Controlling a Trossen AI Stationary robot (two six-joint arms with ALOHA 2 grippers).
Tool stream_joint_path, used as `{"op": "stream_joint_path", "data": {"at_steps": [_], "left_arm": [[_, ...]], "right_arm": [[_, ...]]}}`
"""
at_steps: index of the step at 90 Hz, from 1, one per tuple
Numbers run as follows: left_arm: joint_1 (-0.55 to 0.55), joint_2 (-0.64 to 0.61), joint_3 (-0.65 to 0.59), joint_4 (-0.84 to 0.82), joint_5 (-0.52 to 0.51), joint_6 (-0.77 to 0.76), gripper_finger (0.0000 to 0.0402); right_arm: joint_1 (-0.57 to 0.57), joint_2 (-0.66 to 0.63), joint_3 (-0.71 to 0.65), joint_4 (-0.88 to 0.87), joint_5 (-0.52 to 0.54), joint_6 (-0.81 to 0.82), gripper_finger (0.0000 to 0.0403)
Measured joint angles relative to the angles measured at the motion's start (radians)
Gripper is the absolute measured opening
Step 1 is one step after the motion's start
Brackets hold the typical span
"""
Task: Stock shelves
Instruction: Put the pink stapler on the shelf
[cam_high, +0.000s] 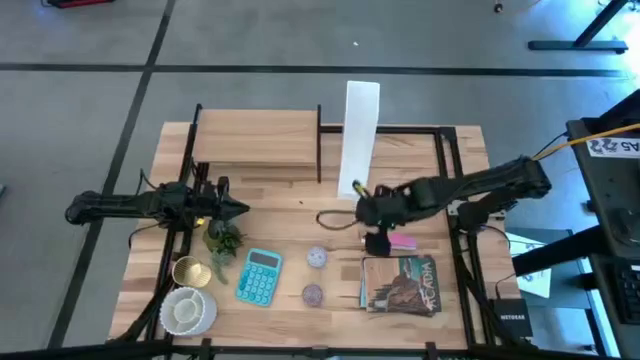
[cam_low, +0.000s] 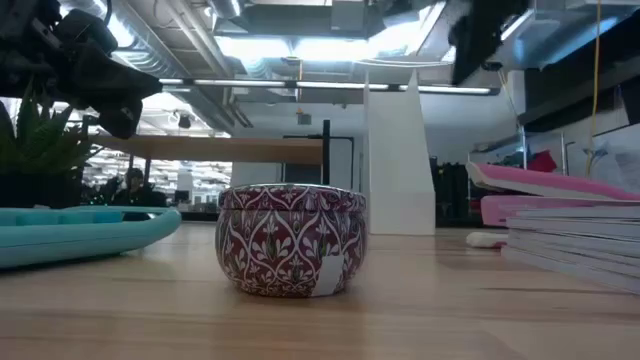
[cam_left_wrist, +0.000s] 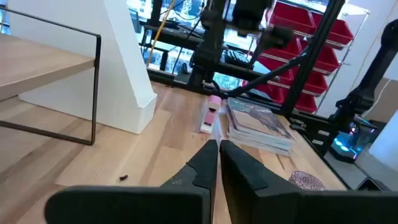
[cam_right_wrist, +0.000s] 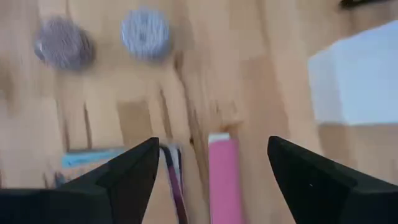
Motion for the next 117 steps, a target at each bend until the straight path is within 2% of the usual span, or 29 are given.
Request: {"op": "stream_joint_path", "data": {"at_steps": [15,29,47,60,75,86,104,117], "left_arm": [[0.000,0.000,0.000,0.000,0.000,0.000,0.0004],[0.000,0.000,0.000,0.000,0.000,0.000,0.0004],[0.000,0.000,0.000,0.000,0.000,0.000,0.0004],[0.000,0.000,0.000,0.000,0.000,0.000,0.0004],[0.000,0.000,0.000,0.000,0.000,0.000,0.0004],[0.000,0.000,0.000,0.000,0.000,0.000,0.0004],[0.000,0.000,0.000,0.000,0.000,0.000,0.0004],[0.000,0.000,0.000,0.000,0.000,0.000,0.0004]], "right_arm": [[0.004,0.094,-0.050,0.003,0.055,0.001,0.0286],[0.002,0.168,-0.064,-0.014,0.055,0.004,0.0286],[0.002,0.231,-0.064,-0.018,-0.022,0.012,0.0274],[0.002,0.265,-0.064,-0.019,-0.025,0.013,0.0224],[0.002,0.278,-0.064,-0.013,-0.021,0.005,0.0105],[0.003,0.278,-0.059,0.005,0.001,0.001,0.0103],[0.005,0.278,0.123,-0.003,0.022,-0.079,0.0103],[0.005,0.278,0.386,0.021,0.021,-0.331,0.0103]]}}
